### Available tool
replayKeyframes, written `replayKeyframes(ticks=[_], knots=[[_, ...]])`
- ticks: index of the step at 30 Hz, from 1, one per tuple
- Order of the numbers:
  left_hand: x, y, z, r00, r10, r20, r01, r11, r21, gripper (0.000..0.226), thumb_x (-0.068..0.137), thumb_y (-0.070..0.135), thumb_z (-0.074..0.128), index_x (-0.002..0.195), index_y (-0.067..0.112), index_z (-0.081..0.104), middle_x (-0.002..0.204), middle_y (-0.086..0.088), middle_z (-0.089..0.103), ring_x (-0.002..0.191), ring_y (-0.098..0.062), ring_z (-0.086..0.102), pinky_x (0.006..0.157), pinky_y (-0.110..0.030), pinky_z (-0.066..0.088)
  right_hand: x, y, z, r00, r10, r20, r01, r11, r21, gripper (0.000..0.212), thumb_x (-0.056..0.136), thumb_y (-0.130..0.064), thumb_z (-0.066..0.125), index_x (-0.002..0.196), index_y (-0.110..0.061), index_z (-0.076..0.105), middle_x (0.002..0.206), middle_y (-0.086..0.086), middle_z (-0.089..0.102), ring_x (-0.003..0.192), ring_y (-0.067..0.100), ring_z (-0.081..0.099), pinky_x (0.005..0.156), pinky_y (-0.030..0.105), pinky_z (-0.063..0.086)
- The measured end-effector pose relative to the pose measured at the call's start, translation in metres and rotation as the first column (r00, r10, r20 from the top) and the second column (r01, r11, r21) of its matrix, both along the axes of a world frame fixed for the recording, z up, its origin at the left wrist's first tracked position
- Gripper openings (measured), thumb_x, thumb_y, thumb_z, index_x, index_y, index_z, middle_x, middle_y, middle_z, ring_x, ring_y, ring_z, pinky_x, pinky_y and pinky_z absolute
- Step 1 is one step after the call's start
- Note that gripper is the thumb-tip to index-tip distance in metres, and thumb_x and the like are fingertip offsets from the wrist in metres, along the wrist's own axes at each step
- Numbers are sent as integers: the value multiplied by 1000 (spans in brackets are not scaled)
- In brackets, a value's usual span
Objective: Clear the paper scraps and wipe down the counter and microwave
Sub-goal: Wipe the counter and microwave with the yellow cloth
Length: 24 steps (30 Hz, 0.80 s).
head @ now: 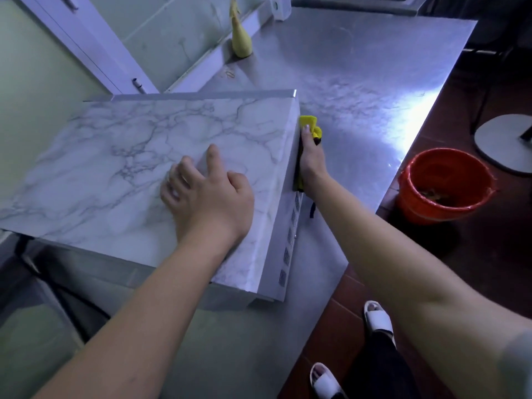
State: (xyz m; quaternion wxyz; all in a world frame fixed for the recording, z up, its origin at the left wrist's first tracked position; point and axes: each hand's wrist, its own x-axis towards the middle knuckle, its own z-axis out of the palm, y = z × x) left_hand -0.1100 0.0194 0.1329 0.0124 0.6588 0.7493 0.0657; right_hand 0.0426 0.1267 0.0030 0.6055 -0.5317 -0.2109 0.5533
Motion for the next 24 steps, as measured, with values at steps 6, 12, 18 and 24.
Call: replayKeyframes(ticks=[6,12,18,24], knots=[[0,1,0,1000,0,-2,0,1000,-2,57,95,37,24,151,26,22,153,-21,20,143,-38,14,118,-55,5,-48,-104,-11,995,-87,-53,90,995,42,55,102,-40,50,152,-22,40,153,-3,47,141,14,43,120,42,31],[1,-1,2,1000,8,9,-8,1000,-17,57,96,36,23,152,26,21,154,-21,18,144,-38,13,118,-53,4,-92,-252,10,993,95,-73,-97,995,-22,67,79,-71,53,143,-59,36,156,-24,35,140,8,37,115,38,31],[1,-2,5,1000,-1,21,2,1000,-19,55,97,34,25,151,26,24,153,-21,20,144,-38,14,119,-53,4,-32,-235,55,862,101,-496,-169,981,-92,56,84,-55,60,121,-14,71,112,8,75,96,24,73,84,45,60],[1,-1,2,1000,-2,19,2,1000,2,56,95,34,28,150,25,26,150,-21,24,142,-38,17,119,-54,7,31,-83,116,960,-68,-272,86,995,53,46,98,-52,52,129,-18,59,113,4,64,94,21,62,81,35,53]])
